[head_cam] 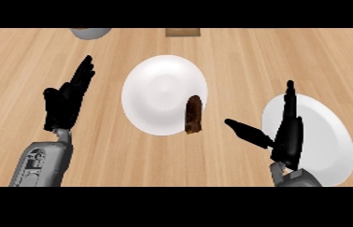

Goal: Pick the sweet potato from the plate and place it in the plate

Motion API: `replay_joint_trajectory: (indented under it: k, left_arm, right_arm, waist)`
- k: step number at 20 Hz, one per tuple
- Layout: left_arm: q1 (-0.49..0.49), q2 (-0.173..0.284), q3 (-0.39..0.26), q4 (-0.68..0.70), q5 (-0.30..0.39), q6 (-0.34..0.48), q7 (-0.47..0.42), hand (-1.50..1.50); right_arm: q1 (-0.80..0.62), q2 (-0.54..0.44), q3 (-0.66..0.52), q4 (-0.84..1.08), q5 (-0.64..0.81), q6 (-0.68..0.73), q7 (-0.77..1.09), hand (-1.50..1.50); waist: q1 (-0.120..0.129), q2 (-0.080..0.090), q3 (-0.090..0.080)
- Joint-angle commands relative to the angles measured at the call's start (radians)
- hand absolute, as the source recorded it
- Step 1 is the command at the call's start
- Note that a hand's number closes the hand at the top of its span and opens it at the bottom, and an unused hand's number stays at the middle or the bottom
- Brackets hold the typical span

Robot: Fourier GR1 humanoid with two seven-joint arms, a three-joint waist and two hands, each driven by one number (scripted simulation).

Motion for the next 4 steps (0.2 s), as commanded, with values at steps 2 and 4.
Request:
replay_joint_trajectory:
  k: [2,4]
  left_arm:
    - [0.003,0.031,0.031,-0.060,0.024,-0.035,0.043,0.00]
    - [-0.010,0.001,0.015,0.013,-0.008,-0.014,-0.012,0.00]
  right_arm:
    - [0.120,-0.048,-0.091,-0.093,-0.096,0.101,-0.108,-1.50]
    - [0.165,-0.015,-0.137,-0.051,-0.155,0.130,-0.230,-1.50]
  waist:
    - [0.004,0.001,0.000]
    - [0.003,0.002,0.000]
